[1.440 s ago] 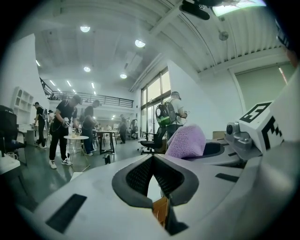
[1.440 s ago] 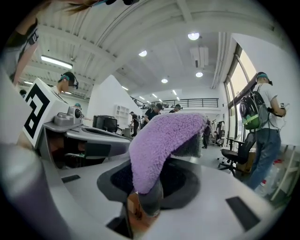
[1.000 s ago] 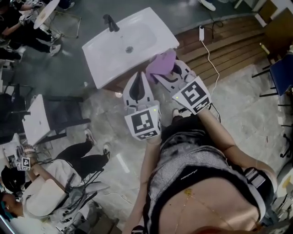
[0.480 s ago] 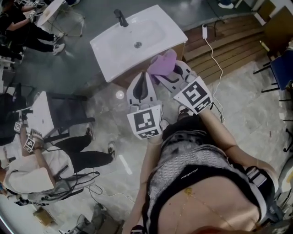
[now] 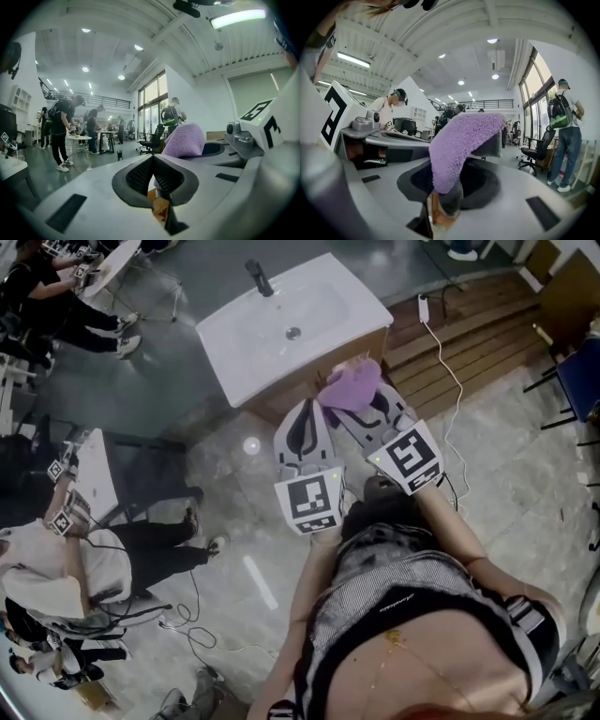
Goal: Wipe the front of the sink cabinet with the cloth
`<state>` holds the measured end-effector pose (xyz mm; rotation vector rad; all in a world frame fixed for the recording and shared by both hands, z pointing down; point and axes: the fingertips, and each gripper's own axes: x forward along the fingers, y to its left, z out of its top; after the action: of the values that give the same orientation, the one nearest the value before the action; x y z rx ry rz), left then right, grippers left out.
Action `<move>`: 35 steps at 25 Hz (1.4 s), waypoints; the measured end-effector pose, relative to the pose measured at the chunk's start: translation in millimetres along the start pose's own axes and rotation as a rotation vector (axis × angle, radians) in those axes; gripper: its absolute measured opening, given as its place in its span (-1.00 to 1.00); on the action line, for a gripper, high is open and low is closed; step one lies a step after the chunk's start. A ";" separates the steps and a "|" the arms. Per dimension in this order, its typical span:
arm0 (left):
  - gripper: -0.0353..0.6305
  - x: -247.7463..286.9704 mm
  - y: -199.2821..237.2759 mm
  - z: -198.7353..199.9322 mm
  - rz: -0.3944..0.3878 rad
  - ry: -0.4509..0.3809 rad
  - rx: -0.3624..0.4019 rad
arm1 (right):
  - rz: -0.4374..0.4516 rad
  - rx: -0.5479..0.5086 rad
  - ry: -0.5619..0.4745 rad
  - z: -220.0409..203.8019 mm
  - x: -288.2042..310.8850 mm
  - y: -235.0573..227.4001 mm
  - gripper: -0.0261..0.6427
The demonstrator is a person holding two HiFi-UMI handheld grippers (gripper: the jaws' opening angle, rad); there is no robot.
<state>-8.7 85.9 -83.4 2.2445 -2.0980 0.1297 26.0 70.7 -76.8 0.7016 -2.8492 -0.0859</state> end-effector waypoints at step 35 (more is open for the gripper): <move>-0.89 24.1 -51.2 23.4 0.129 -0.034 0.032 | 0.063 0.012 -0.049 8.2 -30.3 -50.9 -0.42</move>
<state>44.4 62.9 -103.6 2.1426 -2.2738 0.1330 73.5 39.8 -95.8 0.6201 -2.9176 -0.0776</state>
